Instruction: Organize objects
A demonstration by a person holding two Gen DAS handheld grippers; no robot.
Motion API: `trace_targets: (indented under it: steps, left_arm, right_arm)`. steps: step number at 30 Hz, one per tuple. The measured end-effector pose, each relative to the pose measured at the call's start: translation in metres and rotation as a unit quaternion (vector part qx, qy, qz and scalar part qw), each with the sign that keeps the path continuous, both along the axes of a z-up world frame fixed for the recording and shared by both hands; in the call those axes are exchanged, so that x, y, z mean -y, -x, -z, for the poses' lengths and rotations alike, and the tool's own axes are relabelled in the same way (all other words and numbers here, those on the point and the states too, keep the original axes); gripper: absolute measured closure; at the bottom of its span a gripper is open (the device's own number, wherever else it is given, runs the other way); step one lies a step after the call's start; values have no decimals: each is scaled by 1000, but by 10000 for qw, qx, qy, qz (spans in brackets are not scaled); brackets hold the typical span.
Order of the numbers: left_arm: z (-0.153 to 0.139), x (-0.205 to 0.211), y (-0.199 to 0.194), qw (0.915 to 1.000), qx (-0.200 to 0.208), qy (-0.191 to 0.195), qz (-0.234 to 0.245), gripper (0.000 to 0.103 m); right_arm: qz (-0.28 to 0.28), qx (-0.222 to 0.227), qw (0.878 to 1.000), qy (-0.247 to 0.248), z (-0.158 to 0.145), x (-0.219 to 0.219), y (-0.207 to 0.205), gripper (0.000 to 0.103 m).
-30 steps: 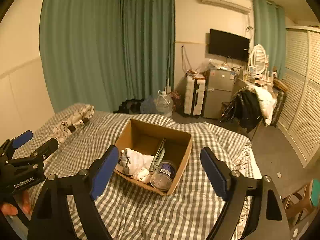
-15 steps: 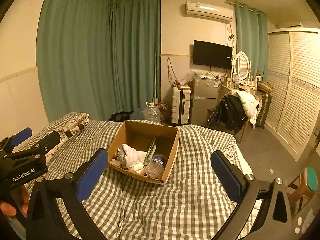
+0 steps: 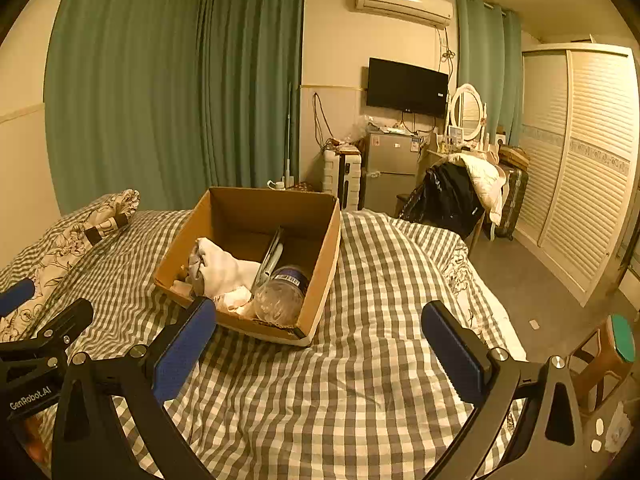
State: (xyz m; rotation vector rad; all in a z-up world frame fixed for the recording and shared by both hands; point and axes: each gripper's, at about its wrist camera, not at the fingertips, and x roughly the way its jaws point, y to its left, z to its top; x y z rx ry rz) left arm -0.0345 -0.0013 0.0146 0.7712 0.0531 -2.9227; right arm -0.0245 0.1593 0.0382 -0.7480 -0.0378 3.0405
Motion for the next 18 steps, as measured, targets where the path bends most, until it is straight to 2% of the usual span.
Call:
trace_targets:
  steps: [18]
  left_arm:
    - [-5,5,-4,9998,46,-164,53,0]
  right_arm:
    - [141,13,9999,-58,1,0,-1,0]
